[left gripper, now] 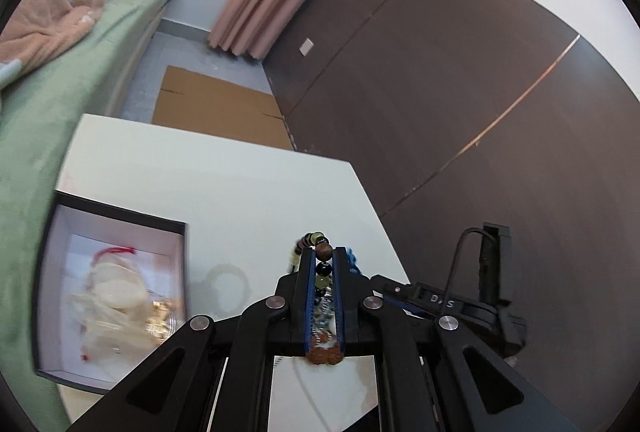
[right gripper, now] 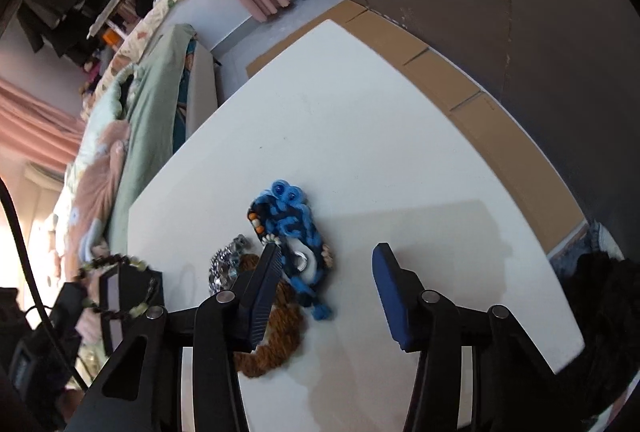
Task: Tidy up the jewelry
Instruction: 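Grasp the dark bead bracelet with the left tool and drop it into the box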
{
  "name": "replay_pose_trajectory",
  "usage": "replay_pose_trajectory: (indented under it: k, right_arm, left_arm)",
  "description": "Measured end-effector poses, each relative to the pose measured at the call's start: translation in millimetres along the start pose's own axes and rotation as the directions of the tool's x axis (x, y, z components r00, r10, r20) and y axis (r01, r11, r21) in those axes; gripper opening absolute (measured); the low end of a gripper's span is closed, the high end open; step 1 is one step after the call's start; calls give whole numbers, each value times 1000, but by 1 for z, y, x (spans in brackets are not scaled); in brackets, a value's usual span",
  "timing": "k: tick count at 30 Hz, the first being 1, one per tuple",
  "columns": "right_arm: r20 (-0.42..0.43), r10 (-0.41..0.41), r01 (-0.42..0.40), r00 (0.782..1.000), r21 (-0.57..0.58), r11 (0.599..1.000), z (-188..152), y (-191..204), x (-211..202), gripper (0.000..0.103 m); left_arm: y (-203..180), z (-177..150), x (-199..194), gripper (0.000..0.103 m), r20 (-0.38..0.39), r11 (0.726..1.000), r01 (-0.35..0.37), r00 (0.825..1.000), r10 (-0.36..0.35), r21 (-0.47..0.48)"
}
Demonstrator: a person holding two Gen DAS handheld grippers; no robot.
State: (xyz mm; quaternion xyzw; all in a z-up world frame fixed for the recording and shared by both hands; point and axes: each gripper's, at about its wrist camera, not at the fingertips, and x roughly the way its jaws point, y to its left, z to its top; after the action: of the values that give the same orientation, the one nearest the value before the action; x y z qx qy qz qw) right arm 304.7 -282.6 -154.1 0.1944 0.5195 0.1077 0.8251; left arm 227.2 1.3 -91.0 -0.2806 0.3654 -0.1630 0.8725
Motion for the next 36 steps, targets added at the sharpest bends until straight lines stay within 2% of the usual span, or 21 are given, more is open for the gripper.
replay_pose_trajectory:
  k: [3, 6, 7, 8, 9, 12, 17, 21, 25, 26, 28, 30, 32, 36]
  right_arm:
    - [11, -56, 56, 998, -47, 997, 4, 12, 10, 50]
    - [-9, -92, 92, 996, -63, 994, 5, 18, 21, 40]
    - [6, -114, 114, 993, -75, 991, 5, 20, 20, 31]
    - [7, -137, 137, 991, -88, 987, 5, 22, 21, 14]
    - [-4, -143, 142, 990, -84, 986, 4, 22, 23, 10]
    - [-6, -110, 110, 994, -27, 994, 2, 18, 17, 9]
    - [57, -48, 47, 997, 31, 998, -3, 17, -8, 8]
    - [125, 6, -11, 992, 41, 999, -10, 25, -31, 8]
    - [156, 73, -77, 985, 23, 997, -16, 41, -46, 8]
    - [162, 91, -94, 983, 13, 995, -19, 45, -49, 8]
    - [174, 136, -136, 975, -10, 991, -21, 57, -52, 8]
    - [190, 183, -176, 965, -49, 983, -24, 72, -56, 5]
    - [198, 228, -215, 953, -86, 973, -28, 84, -59, 5]
    - [198, 288, -257, 937, -167, 952, -38, 112, -61, 5]
  left_arm:
    - [9, 5, -11, 8, 19, 1000, -8, 1000, 9, -12]
    - [19, 8, -22, 8, 35, 999, -21, 999, 22, -30]
    - [21, 10, -25, 8, 40, 999, -22, 999, 24, -36]
    - [24, 11, -28, 8, 46, 999, -24, 999, 26, -41]
    - [26, 12, -31, 8, 51, 999, -27, 998, 29, -45]
    - [32, 13, -43, 8, 61, 998, -31, 998, 35, -58]
    - [41, 15, -56, 8, 74, 996, -50, 996, 55, -70]
    - [50, 15, -65, 8, 73, 995, -47, 996, 54, -91]
    - [62, 16, -69, 9, 69, 988, -45, 996, 56, -147]
    - [65, 16, -69, 12, 54, 985, -57, 996, 67, -164]
    - [72, 15, -68, 29, 32, 978, -75, 996, 83, -196]
    - [76, 14, -73, 61, 43, 972, -94, 993, 105, -216]
    - [76, 14, -83, 71, 79, 970, -121, 987, 140, -212]
    - [79, 15, -96, 72, 115, 968, -136, 980, 163, -210]
